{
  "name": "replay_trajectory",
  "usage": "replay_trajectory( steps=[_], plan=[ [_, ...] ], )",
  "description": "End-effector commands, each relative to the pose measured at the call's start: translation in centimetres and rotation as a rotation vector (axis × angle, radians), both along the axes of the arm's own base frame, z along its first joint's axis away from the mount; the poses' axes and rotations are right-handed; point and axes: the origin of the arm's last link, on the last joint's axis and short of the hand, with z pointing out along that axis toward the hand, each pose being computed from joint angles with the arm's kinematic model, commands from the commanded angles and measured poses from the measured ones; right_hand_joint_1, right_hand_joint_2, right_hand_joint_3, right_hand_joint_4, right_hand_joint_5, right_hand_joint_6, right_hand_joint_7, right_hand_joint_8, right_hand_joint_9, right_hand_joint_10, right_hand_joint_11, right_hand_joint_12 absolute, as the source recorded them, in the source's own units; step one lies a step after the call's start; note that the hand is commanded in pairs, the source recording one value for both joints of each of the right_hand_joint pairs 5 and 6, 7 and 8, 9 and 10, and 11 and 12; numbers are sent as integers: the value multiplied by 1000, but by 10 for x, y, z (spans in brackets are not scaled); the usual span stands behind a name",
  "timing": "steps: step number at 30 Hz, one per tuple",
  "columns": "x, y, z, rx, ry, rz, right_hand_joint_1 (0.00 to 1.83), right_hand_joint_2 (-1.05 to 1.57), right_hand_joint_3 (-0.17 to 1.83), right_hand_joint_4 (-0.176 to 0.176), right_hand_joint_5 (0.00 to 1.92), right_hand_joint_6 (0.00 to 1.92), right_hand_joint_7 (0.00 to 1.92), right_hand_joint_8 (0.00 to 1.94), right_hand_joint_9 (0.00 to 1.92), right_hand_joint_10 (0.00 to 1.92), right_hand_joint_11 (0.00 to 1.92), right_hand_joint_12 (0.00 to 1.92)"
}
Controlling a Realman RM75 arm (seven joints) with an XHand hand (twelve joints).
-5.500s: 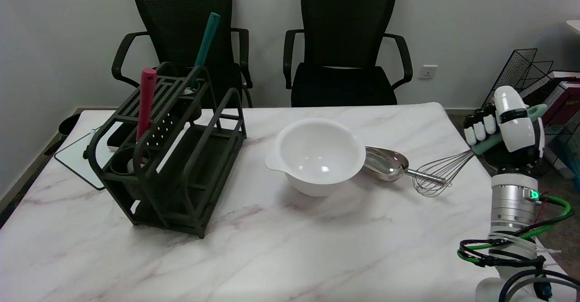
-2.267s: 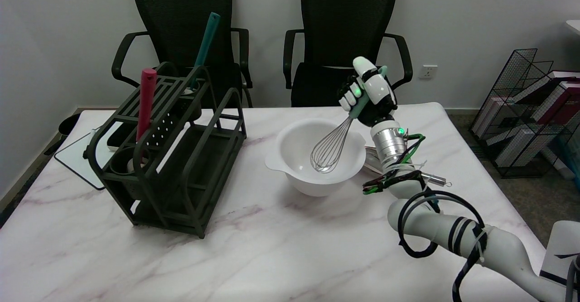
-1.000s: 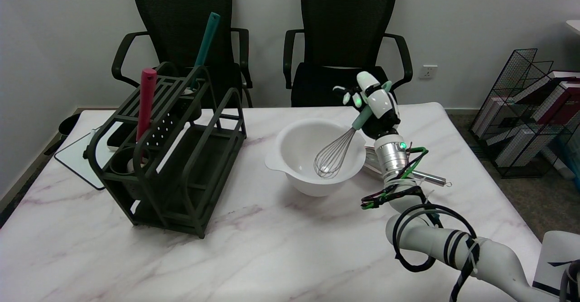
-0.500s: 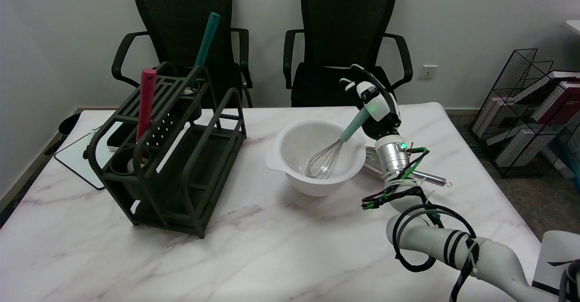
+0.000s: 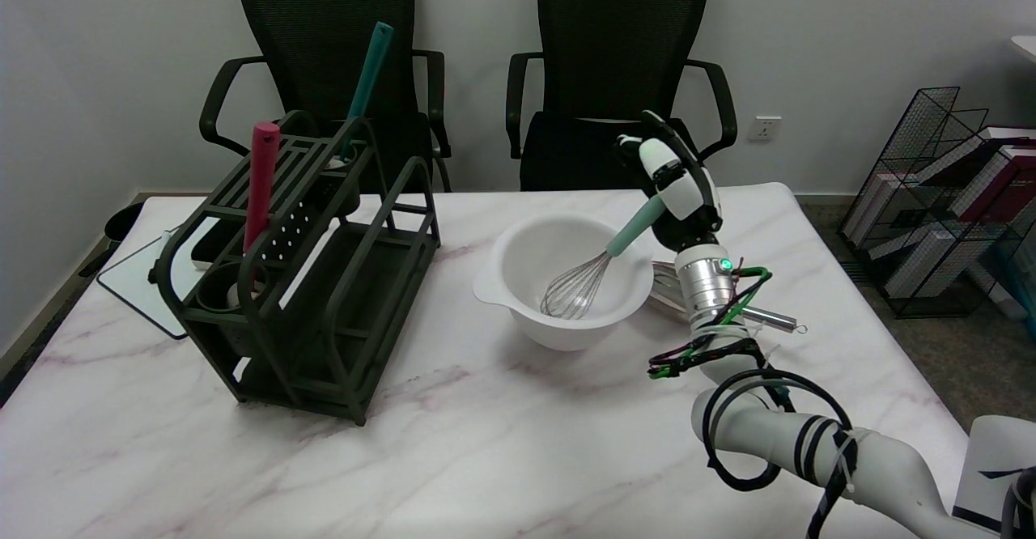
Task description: Place the whisk into the mixing bowl.
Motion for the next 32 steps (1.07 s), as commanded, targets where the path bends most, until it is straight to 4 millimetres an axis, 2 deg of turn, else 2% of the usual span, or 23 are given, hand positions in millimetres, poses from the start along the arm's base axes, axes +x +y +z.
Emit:
replay_trajectory(
  steps=[1, 5, 11, 15, 20, 22, 25, 27, 32],
  plan=[
    [11, 19, 34, -114, 47, 82, 977, 454, 1189, 0, 487, 487, 902, 902, 656, 656, 556, 556],
    [12, 33, 65, -200, 66, 84, 961, 465, 1187, 0, 499, 499, 905, 905, 650, 650, 488, 488],
    [13, 71, 130, -401, 108, 80, 946, 460, 1180, 0, 492, 492, 889, 889, 620, 620, 412, 412],
    [13, 111, 172, -577, 164, 92, 970, 469, 1162, 0, 491, 491, 892, 892, 601, 601, 392, 392],
    [15, 165, 201, -790, 210, 149, 955, 565, 1099, 0, 524, 524, 935, 935, 597, 597, 391, 391],
    [14, 184, 203, -846, 252, 164, 974, 616, 1055, 0, 539, 539, 965, 965, 618, 618, 405, 405],
    [9, 211, 193, -916, 367, 128, 981, 683, 1000, 0, 590, 590, 1048, 1048, 676, 676, 474, 474],
    [2, 224, 178, -944, 468, 43, 980, 713, 983, 0, 654, 654, 1104, 1104, 723, 723, 549, 549],
    [-25, 230, 127, -837, 617, -163, 961, 692, 996, 0, 743, 743, 1167, 1167, 780, 780, 704, 704]
  ],
)
